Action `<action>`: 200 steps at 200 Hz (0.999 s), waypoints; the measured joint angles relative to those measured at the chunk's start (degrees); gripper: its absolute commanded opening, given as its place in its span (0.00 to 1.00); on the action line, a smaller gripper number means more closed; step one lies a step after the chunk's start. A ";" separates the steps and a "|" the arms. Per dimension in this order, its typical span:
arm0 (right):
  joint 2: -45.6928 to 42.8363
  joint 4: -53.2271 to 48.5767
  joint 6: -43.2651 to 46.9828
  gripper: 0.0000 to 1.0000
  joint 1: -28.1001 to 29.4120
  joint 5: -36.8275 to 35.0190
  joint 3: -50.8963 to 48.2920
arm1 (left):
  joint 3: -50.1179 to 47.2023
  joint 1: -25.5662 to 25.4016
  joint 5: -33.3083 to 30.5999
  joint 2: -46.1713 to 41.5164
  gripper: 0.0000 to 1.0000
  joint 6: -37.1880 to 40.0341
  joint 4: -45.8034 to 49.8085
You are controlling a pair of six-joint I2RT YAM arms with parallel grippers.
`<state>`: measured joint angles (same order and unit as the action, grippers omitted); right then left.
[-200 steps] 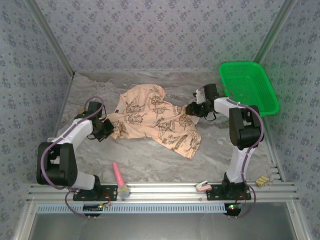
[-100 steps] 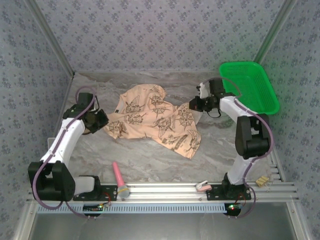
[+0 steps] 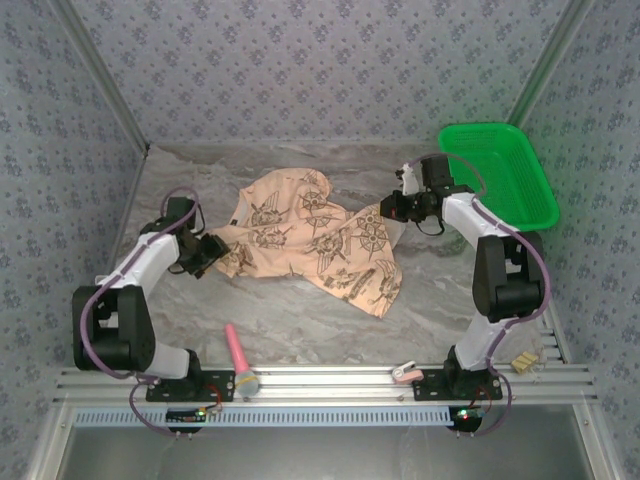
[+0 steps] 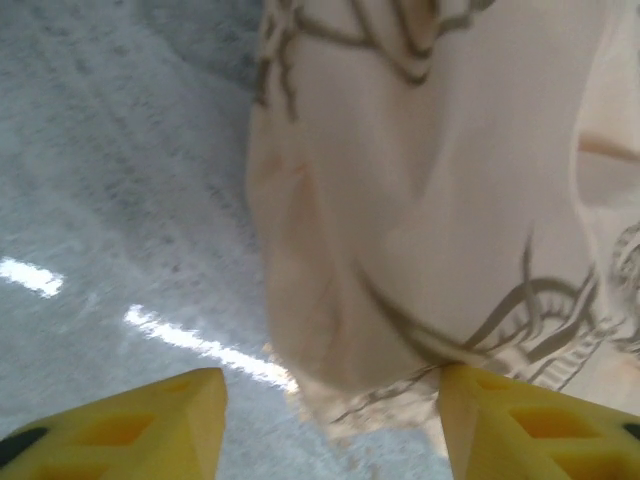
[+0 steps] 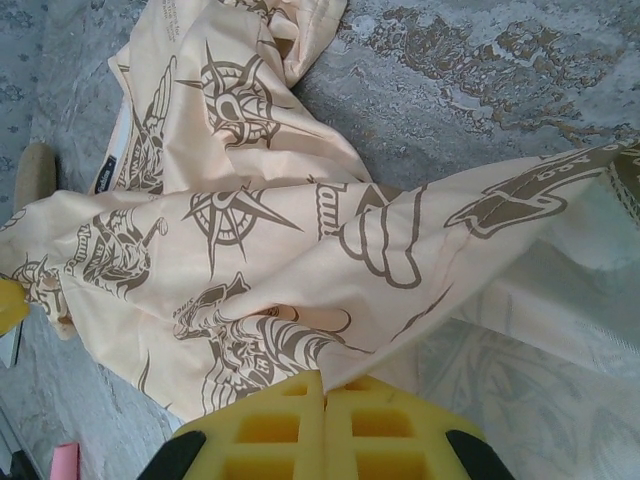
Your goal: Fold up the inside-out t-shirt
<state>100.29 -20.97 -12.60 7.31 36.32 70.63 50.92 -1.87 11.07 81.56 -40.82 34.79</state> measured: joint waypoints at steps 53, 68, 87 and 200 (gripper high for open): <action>0.00 -0.07 0.00 0.00 -0.02 0.15 -0.11 | -5.49 -0.07 4.83 1.11 0.49 -5.05 -9.27; -0.02 -0.04 0.00 0.00 -0.07 0.15 -0.22 | -7.74 -0.26 5.46 0.87 0.58 -6.58 -9.77; -0.02 -0.09 0.00 0.00 -0.07 0.15 -0.31 | -9.86 -1.05 4.94 -1.88 0.70 -7.93 -8.72; -0.04 0.17 0.02 0.00 -0.07 0.22 -0.66 | -12.37 -6.03 1.29 -0.37 0.38 -11.02 -10.71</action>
<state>100.25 -20.80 -12.58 7.25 36.53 69.97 38.54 -7.90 12.36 81.19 -51.83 24.08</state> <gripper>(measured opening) 0.052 0.438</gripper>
